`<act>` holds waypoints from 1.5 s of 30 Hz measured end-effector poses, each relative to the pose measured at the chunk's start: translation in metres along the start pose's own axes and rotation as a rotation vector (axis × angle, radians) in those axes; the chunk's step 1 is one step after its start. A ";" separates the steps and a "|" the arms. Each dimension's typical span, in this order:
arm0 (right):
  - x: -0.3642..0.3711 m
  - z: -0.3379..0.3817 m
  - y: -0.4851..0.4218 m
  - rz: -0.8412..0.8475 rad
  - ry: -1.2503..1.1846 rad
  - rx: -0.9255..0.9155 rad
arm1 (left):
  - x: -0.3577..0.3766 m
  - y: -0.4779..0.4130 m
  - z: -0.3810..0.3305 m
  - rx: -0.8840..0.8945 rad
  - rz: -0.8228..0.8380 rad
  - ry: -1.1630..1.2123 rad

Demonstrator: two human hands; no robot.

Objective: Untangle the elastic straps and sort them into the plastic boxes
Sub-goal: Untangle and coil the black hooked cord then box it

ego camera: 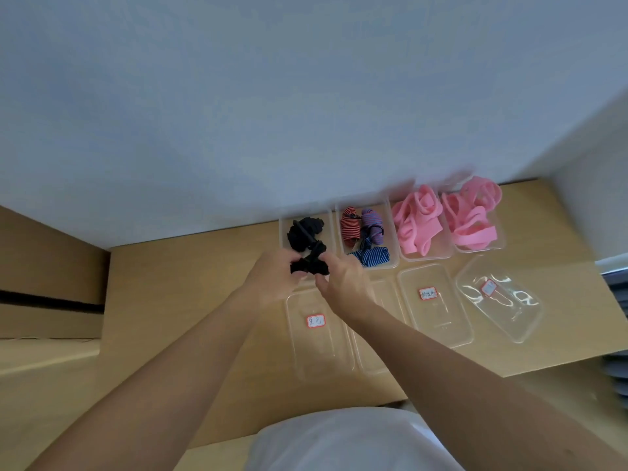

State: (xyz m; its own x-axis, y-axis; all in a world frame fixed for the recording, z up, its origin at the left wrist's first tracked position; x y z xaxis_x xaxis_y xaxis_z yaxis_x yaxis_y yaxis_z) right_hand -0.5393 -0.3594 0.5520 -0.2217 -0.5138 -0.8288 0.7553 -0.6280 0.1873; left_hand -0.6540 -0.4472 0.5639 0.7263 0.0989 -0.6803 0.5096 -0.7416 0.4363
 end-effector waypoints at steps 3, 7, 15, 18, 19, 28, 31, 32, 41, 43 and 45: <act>0.000 0.000 -0.004 -0.007 0.133 -0.020 | 0.002 -0.007 -0.003 0.013 -0.012 -0.166; -0.003 0.005 -0.015 0.037 0.355 -0.067 | 0.002 -0.014 -0.004 0.006 -0.038 -0.361; -0.003 0.024 -0.027 0.095 0.583 -0.090 | 0.009 -0.027 -0.008 0.008 -0.060 -0.509; -0.003 0.025 -0.029 0.094 0.596 -0.089 | 0.011 -0.029 -0.008 -0.004 -0.082 -0.527; -0.003 0.026 -0.030 0.091 0.592 -0.088 | 0.011 -0.028 -0.008 -0.008 -0.092 -0.532; -0.011 0.018 -0.020 -0.023 0.244 -0.168 | 0.014 -0.011 -0.010 0.017 -0.193 -0.450; -0.024 0.011 -0.005 -0.114 0.073 -0.126 | 0.010 0.003 -0.012 0.052 -0.311 -0.414; -0.029 0.007 -0.001 -0.133 0.021 -0.086 | 0.006 0.010 -0.014 0.044 -0.377 -0.369; -0.041 -0.039 0.049 0.063 -0.652 0.370 | 0.024 0.093 0.030 -0.511 -0.525 0.388; -0.023 -0.044 0.074 0.218 -0.892 0.508 | 0.052 0.113 0.041 -0.633 -0.458 0.542; -0.007 -0.050 0.098 0.289 -0.944 0.573 | 0.081 0.130 0.047 -0.673 -0.386 0.708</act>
State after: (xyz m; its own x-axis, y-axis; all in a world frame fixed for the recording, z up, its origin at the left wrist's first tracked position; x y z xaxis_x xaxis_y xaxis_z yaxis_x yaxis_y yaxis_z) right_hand -0.4329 -0.3885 0.5501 -0.6435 -0.7647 -0.0338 0.5144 -0.4646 0.7208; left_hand -0.5508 -0.5666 0.5378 0.4528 0.7765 -0.4382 0.7577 -0.0761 0.6482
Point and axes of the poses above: each hand's wrist, its own y-axis away from the middle knuckle, its own x-axis out of the palm, z = x × y, the point moved 6 cm from there along -y, towards the middle knuckle, and after that the axes turned 2 degrees about -x, right-handed, at the moved point
